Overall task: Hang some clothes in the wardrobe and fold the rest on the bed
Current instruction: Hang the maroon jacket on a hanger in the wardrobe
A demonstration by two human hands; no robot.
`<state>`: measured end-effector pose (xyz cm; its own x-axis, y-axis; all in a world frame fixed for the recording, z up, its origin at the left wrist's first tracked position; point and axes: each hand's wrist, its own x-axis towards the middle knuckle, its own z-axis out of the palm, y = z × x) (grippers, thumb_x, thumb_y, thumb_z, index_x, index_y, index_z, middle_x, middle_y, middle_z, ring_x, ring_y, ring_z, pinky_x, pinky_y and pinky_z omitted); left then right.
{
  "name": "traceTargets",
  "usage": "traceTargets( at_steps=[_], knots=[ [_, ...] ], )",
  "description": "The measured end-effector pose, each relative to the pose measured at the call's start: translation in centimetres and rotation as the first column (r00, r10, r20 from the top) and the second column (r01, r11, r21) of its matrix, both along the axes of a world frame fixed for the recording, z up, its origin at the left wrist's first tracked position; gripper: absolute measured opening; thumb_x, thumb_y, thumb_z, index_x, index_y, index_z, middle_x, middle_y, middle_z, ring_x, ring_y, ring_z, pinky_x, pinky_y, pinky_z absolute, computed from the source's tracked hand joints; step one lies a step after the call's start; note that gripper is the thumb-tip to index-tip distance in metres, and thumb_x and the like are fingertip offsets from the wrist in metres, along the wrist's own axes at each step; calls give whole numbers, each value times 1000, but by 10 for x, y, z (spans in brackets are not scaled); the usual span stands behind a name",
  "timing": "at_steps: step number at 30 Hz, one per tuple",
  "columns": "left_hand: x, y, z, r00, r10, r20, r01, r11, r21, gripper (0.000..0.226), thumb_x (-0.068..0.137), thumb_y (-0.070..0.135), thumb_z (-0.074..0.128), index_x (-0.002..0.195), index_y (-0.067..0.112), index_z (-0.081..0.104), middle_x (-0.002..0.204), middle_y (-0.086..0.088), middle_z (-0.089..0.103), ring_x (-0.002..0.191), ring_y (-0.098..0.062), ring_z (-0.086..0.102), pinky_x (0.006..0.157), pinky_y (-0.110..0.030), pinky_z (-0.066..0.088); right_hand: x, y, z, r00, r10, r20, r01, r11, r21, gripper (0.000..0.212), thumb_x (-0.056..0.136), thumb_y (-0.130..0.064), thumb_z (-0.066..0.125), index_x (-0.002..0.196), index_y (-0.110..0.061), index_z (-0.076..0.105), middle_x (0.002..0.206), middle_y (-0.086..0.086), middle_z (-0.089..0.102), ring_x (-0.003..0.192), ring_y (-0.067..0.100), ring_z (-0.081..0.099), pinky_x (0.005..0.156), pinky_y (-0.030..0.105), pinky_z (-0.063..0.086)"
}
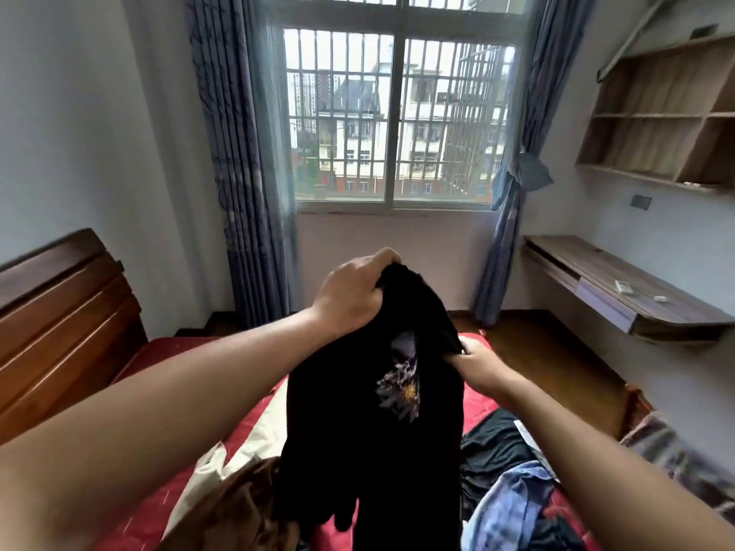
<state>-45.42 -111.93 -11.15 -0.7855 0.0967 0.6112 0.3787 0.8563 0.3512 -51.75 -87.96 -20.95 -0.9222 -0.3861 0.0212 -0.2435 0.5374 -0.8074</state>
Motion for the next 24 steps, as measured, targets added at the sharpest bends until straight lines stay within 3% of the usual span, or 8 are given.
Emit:
traceTargets(
  at_steps=[4,7,10,12,16,19,21,24],
  knots=[
    [13,-15,-26,996,-26,89,33,996,-77,47,86,12,52,128,29,41,114,1,69,93,-32,65,77,-42,52,2,-14,-34,992,-104,-72,96,990,-105,18,97,-24,49,91,-24,66,95,-6,71,90,15,62,76,31,48],
    [22,-30,-37,997,35,76,-13,962,-272,48,89,42,50,134,36,35,118,5,68,90,-32,68,74,-40,52,5,-28,-26,952,-257,-165,239,964,-120,11,96,-13,50,98,-16,60,93,2,68,94,29,65,77,37,46],
    [28,-44,-46,984,176,35,-145,893,-425,82,76,87,42,142,40,30,113,8,68,84,-27,72,68,-38,54,7,-39,5,910,-357,-212,319,927,-197,14,91,-7,50,97,-18,57,84,-2,62,91,33,63,70,33,36],
    [29,-51,-51,959,277,61,-213,846,-489,106,63,97,43,149,41,19,108,5,67,81,-27,71,63,-37,49,8,-44,35,896,-340,-286,297,937,-183,14,90,-8,47,94,-17,58,84,0,60,90,34,61,70,32,33],
    [26,-57,-61,881,459,111,-370,817,-442,92,73,53,70,146,34,16,113,-5,56,94,-33,66,68,-44,49,14,-46,87,838,-214,-502,186,977,-106,9,87,-13,55,93,-17,61,86,8,67,87,32,62,72,34,40],
    [28,-66,-60,789,588,179,-483,773,-410,76,80,26,67,140,29,20,121,-9,45,113,-33,53,83,-53,47,16,-32,107,743,5,-670,174,964,201,18,83,-29,65,97,-23,55,84,9,67,81,33,63,69,40,49],
    [30,-72,-59,746,617,251,-499,768,-402,69,85,19,64,140,28,24,127,-10,41,119,-32,46,86,-54,46,12,-18,107,643,232,-730,255,834,489,32,84,-41,68,100,-23,49,84,8,65,79,35,65,62,38,45],
    [34,-77,-62,742,620,256,-493,763,-419,54,88,11,57,135,27,37,127,-9,43,120,-32,45,82,-53,49,6,2,91,602,414,-683,325,654,683,47,89,-57,64,110,-18,49,90,5,62,80,34,68,58,36,41]
  ],
)
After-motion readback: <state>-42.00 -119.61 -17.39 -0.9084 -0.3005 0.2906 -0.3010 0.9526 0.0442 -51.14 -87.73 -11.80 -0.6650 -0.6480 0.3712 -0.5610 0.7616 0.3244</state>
